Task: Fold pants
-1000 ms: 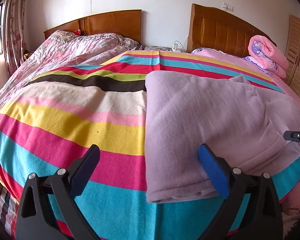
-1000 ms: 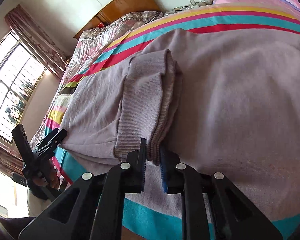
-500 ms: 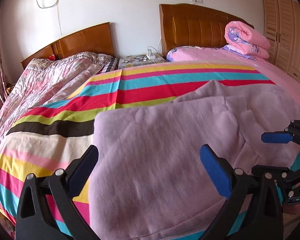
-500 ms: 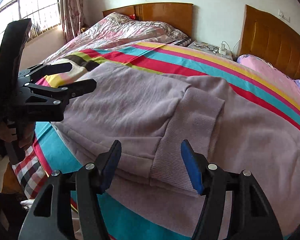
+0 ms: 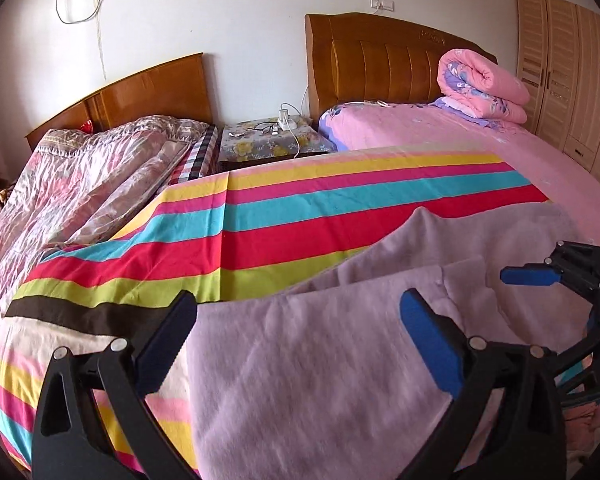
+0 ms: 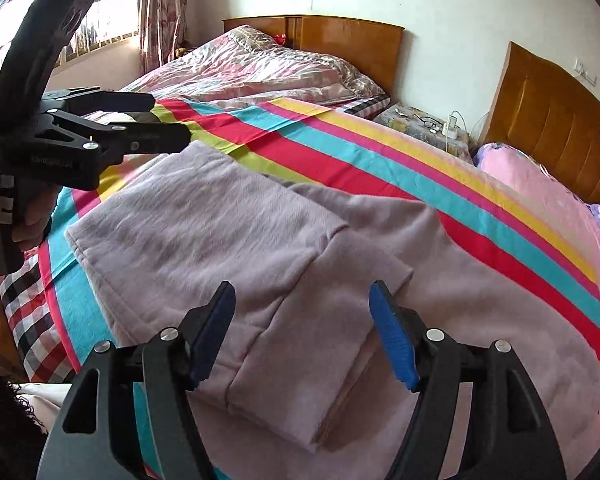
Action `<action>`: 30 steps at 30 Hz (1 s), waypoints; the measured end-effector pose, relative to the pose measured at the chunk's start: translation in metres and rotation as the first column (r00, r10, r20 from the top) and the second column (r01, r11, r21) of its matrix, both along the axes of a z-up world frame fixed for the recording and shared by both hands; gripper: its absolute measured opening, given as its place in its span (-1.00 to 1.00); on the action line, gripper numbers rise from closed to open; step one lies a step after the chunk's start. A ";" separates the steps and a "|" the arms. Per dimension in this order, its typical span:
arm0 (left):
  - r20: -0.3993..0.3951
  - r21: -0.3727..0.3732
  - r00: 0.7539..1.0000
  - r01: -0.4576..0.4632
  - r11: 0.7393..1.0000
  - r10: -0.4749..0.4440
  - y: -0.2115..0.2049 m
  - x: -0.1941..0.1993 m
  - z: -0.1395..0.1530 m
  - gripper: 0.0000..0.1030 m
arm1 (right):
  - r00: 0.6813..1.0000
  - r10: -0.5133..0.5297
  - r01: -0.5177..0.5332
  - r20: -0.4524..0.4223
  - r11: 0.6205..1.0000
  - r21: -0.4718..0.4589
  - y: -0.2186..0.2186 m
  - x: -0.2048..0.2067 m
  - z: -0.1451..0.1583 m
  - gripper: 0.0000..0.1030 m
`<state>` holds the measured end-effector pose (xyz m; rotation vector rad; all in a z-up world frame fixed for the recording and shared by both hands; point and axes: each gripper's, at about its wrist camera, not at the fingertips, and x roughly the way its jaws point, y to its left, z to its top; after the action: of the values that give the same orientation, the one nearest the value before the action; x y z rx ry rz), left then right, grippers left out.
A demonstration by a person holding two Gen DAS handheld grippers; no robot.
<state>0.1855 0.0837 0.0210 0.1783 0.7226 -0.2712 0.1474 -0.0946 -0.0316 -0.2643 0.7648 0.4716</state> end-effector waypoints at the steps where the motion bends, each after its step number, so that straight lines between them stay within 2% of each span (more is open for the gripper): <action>1: -0.032 0.015 0.999 -0.004 1.000 0.005 -0.006 0.013 -0.008 0.97 | 1.000 0.006 -0.006 -0.016 1.000 0.001 0.002 0.012 -0.004 0.33; 5: -0.147 0.104 0.984 -0.086 0.991 0.101 -0.007 0.047 -0.058 0.97 | 0.996 -0.015 0.012 -0.092 0.999 -0.033 0.000 0.044 -0.033 0.38; 7: -0.164 0.074 0.981 -0.097 0.992 0.108 0.002 0.046 -0.076 0.97 | 0.996 0.002 0.000 -0.087 1.000 0.023 -0.008 0.044 -0.036 0.41; 10: -0.127 0.090 0.986 -0.098 0.991 0.109 0.000 0.042 -0.077 0.97 | 0.996 -0.003 0.007 -0.085 0.999 0.046 -0.012 0.044 -0.034 0.41; 13: -0.106 0.138 0.988 -0.100 0.985 0.115 -0.006 0.040 -0.082 0.97 | 0.998 -0.061 0.062 -0.023 0.998 0.032 -0.011 0.036 -0.025 0.41; 15: -0.095 0.141 0.989 -0.100 0.985 0.114 -0.007 0.038 -0.082 0.97 | 0.999 -0.054 0.054 0.003 0.998 0.029 -0.007 0.031 -0.023 0.45; 17: -0.097 0.131 0.989 -0.101 0.986 0.114 -0.005 0.038 -0.082 0.97 | 0.998 -0.043 0.043 -0.034 0.999 -0.020 -0.001 0.035 -0.035 0.61; 19: -0.097 0.128 0.989 -0.102 0.987 0.114 -0.006 0.038 -0.081 0.97 | 0.999 -0.031 0.029 -0.030 0.998 -0.062 0.006 0.034 -0.041 0.66; 22: -0.092 0.134 0.989 -0.101 0.986 0.114 -0.005 0.037 -0.080 0.97 | 0.998 -0.046 0.042 -0.048 0.996 -0.079 0.006 0.034 -0.038 0.68; 26: -0.097 0.126 0.989 -0.101 0.987 0.114 -0.004 0.038 -0.081 0.97 | 0.996 -0.076 0.072 -0.049 0.994 -0.077 0.001 0.016 -0.030 0.68; 28: -0.098 0.123 0.989 -0.102 0.987 0.114 -0.004 0.037 -0.081 0.97 | 0.992 -0.083 0.075 -0.099 0.994 -0.074 -0.006 0.012 -0.040 0.68; 30: -0.097 0.124 0.989 -0.102 0.987 0.115 -0.005 0.036 -0.081 0.97 | 0.987 -0.093 0.091 -0.129 0.996 -0.024 -0.015 0.009 -0.045 0.71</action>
<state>0.2220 0.0789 -0.0599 0.2384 0.8495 -0.1340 0.1561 -0.1096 -0.0765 -0.2157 0.9055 0.3974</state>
